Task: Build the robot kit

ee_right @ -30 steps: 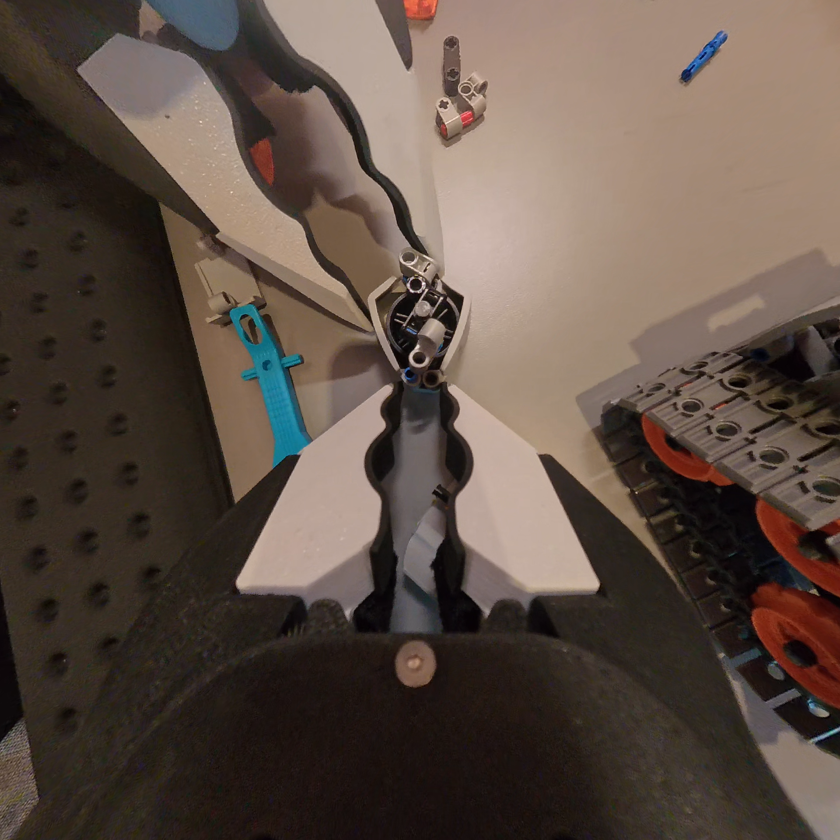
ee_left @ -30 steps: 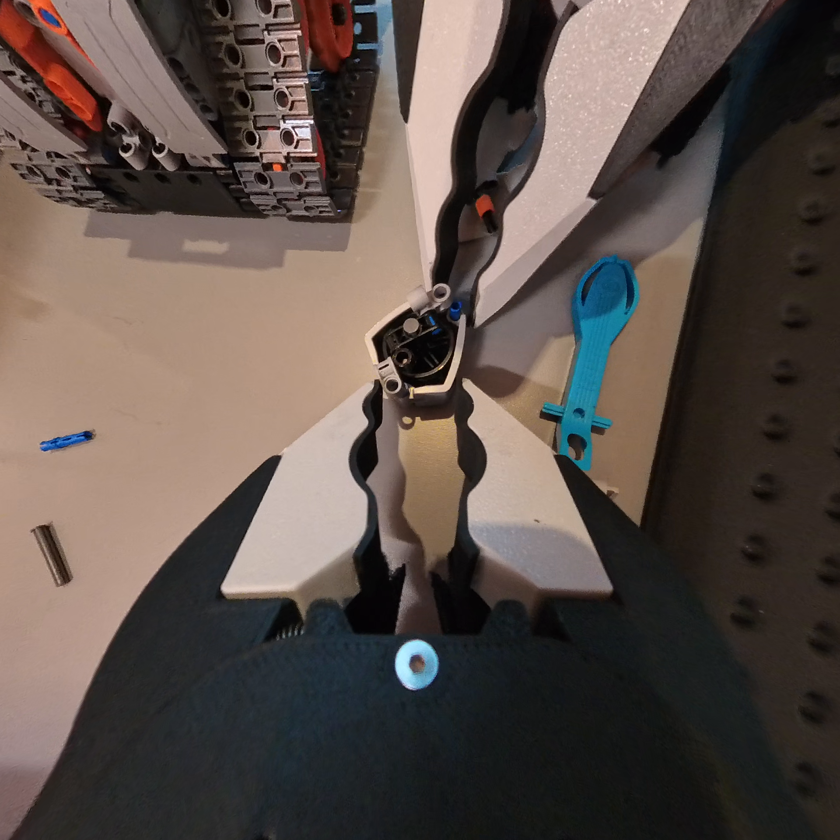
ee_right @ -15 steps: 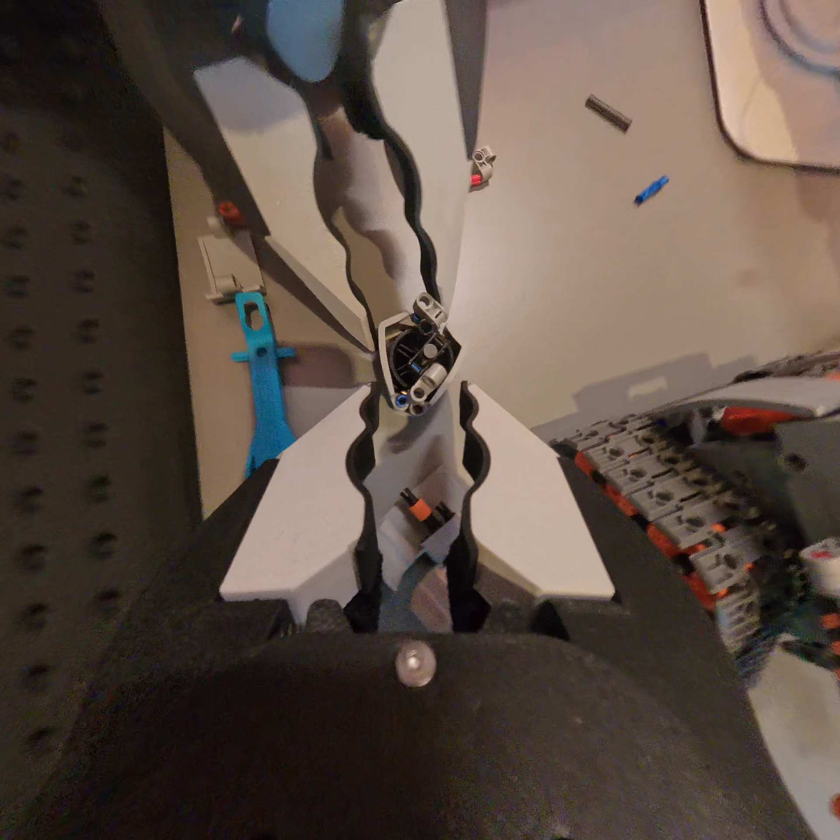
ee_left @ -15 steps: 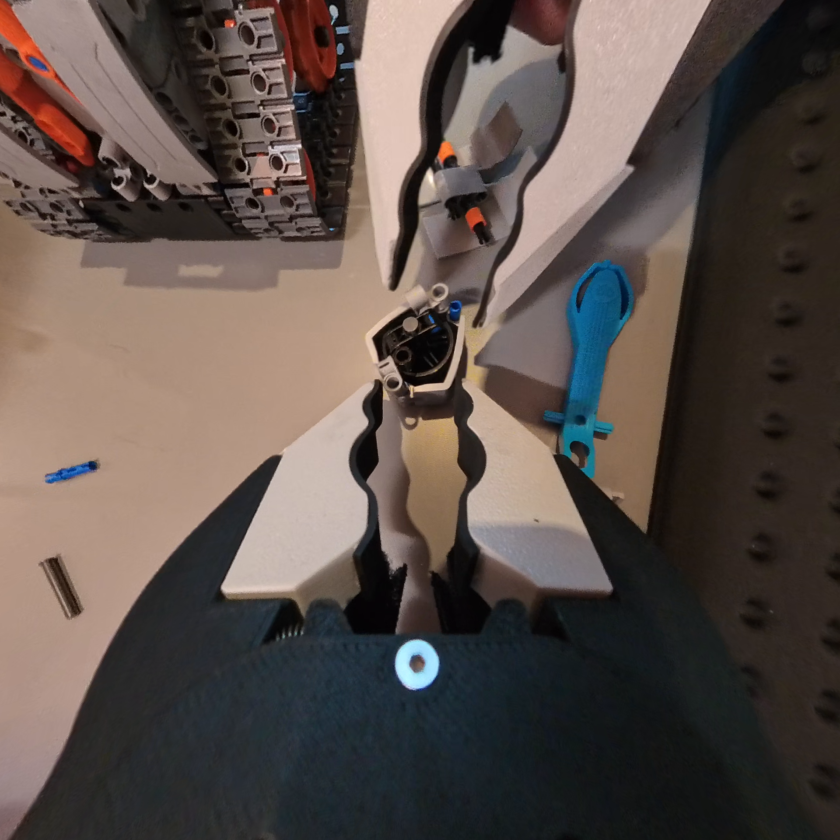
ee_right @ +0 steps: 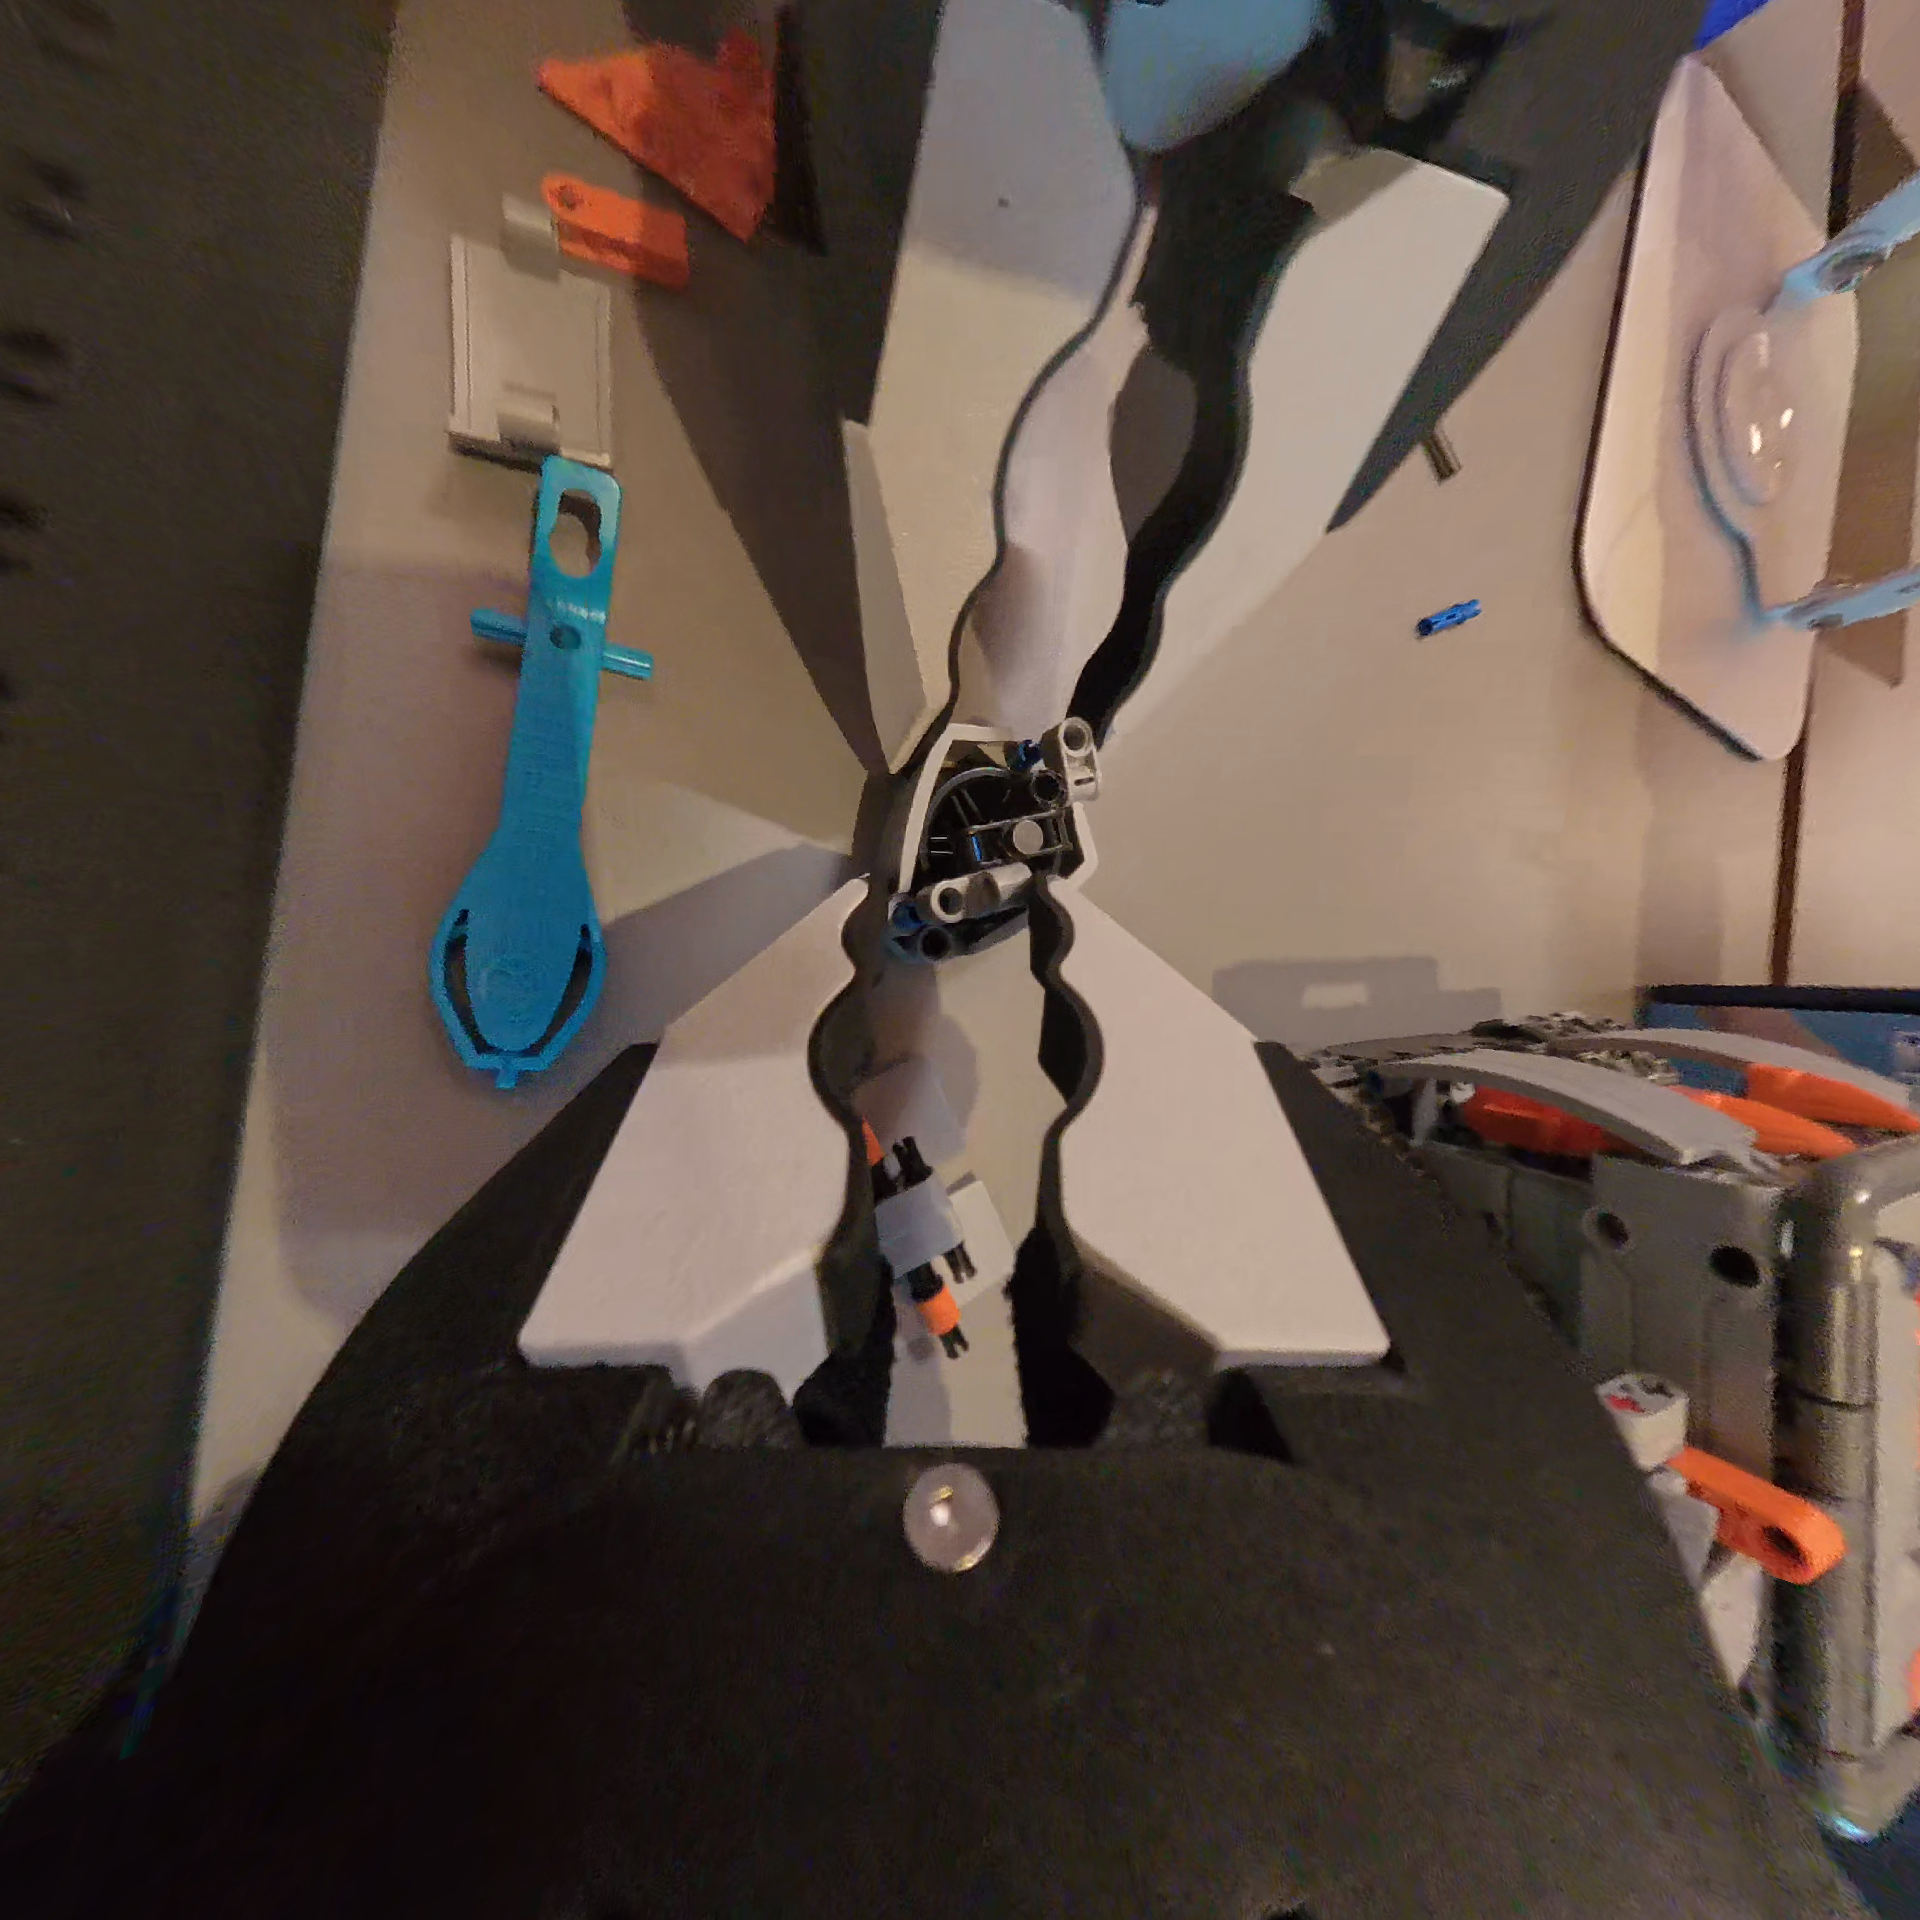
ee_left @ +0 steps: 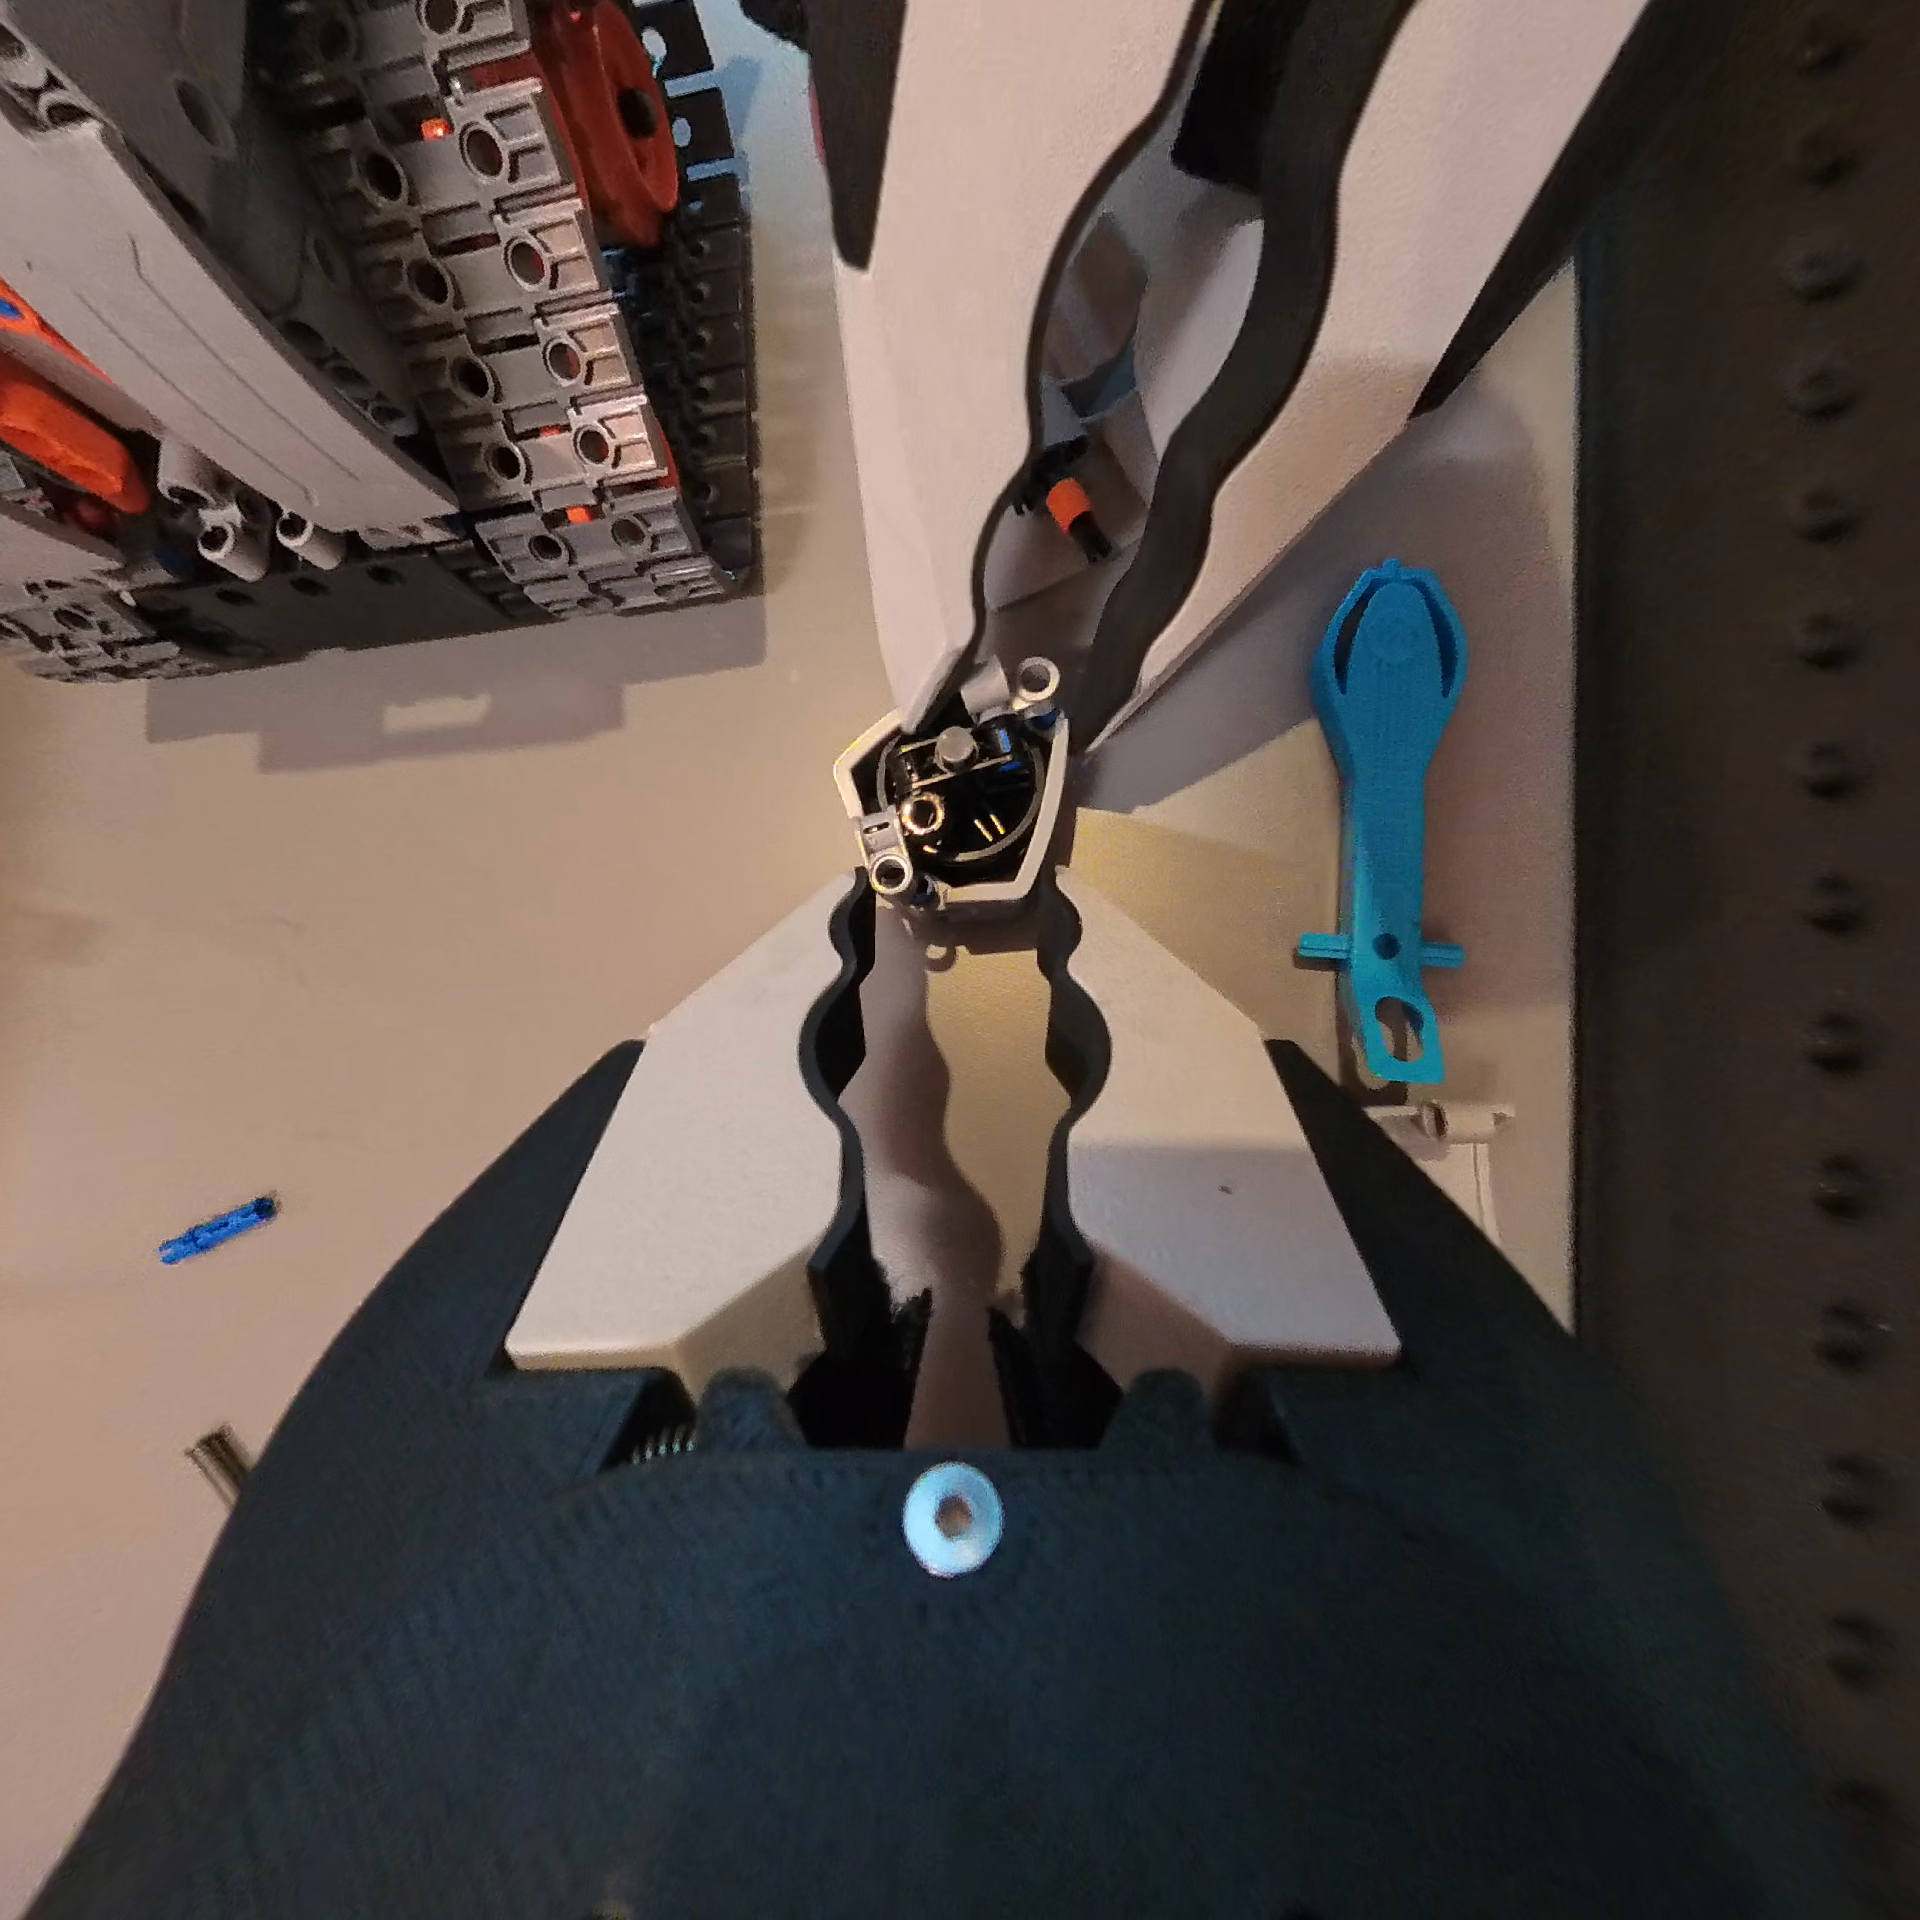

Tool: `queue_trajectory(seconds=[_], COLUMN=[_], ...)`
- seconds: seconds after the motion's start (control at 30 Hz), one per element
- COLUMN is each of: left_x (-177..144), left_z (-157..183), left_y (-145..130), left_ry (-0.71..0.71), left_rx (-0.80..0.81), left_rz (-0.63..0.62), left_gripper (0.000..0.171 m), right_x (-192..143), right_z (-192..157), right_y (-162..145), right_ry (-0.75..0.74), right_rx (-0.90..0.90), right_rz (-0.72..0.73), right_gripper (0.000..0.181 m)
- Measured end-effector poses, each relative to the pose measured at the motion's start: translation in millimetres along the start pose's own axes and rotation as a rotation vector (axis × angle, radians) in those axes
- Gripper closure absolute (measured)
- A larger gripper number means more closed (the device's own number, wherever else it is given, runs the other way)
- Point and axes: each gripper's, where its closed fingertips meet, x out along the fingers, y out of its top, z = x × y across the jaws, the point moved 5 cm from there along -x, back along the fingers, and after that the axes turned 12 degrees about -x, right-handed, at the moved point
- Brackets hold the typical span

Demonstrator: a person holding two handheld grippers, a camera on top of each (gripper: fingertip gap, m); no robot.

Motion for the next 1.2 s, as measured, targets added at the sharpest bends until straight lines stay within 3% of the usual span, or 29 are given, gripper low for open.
queue_trajectory(seconds=[0.33,0.7,1.2], left_x=[4.4,7.7,9.6], left_z=[-5.2,-6.7,-4.3], left_y=[4.0,4.7,6.5], left_ry=[-0.084,-0.059,-0.006], left_rx=[0.038,0.026,0.055], left_rz=[-0.019,0.007,0.02], left_gripper=[0.146,0.139,0.143], right_x=[-0.1,0.2,-0.3], right_z=[0.8,0.3,-1.4], right_y=[-6.8,-8.4,-9.8], right_ry=[0.051,0.044,0.05], right_rx=[-0.012,0.017,-0.024], right_rz=[0.025,0.037,0.023], right_gripper=[0.155,0.162,0.161])
